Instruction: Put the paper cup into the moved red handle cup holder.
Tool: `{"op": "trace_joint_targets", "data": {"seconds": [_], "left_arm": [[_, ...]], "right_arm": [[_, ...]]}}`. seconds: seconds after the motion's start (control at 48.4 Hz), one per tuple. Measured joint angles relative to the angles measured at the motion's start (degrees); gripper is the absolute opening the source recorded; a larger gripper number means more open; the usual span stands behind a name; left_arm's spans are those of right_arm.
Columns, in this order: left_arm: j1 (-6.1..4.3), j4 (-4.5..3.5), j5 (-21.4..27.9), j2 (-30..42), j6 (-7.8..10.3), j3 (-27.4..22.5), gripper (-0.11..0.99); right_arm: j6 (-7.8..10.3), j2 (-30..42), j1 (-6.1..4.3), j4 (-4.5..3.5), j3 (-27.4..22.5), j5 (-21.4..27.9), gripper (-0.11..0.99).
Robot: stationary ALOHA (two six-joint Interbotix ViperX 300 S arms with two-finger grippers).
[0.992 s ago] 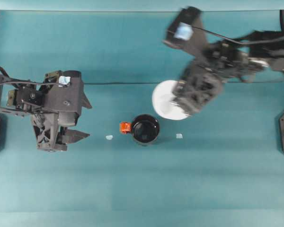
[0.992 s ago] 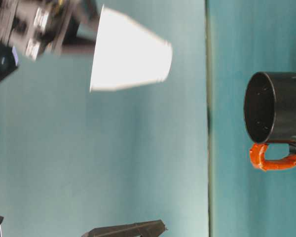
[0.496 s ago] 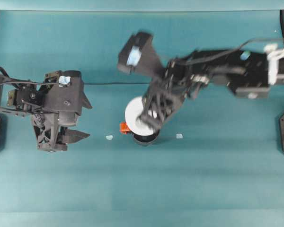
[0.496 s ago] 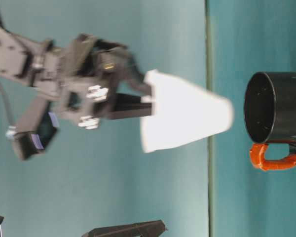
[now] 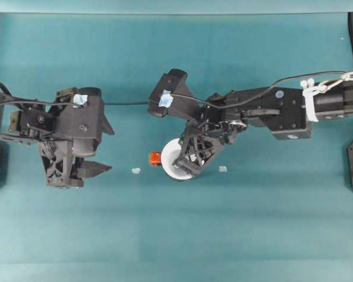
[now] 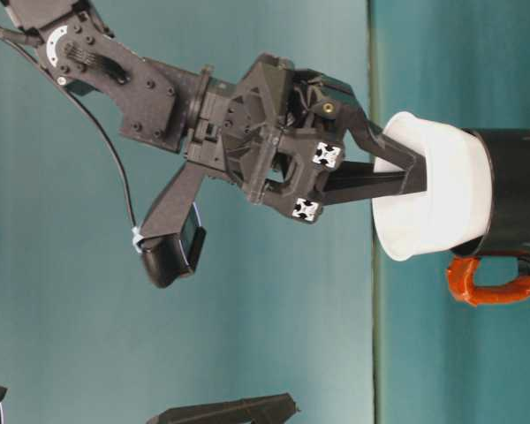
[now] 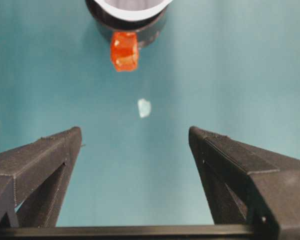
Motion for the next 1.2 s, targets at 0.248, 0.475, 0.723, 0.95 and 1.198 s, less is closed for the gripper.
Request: {"op": "trace_joint_targets", "data": {"seconds": [0.248, 0.475, 0.723, 0.95, 1.198], "left_arm": [[0.09, 0.09, 0.0, 0.0, 0.0, 0.0, 0.95], [0.0, 0.09, 0.0, 0.0, 0.0, 0.0, 0.95], [0.0, 0.0, 0.0, 0.0, 0.0, 0.09, 0.95], [0.0, 0.09, 0.0, 0.0, 0.0, 0.0, 0.95], [-0.18, 0.0, -0.09, 0.0, -0.88, 0.0, 0.95]], "right_arm": [[-0.26, 0.0, -0.26, -0.18, 0.0, -0.53, -0.1], [-0.35, 0.0, -0.35, -0.09, 0.0, -0.7, -0.1], [-0.44, 0.09, -0.35, 0.0, 0.0, -0.79, -0.1], [-0.44, 0.09, 0.09, 0.26, 0.0, -0.79, 0.14], [-0.35, 0.09, 0.7, 0.18, -0.09, -0.79, 0.81]]}}
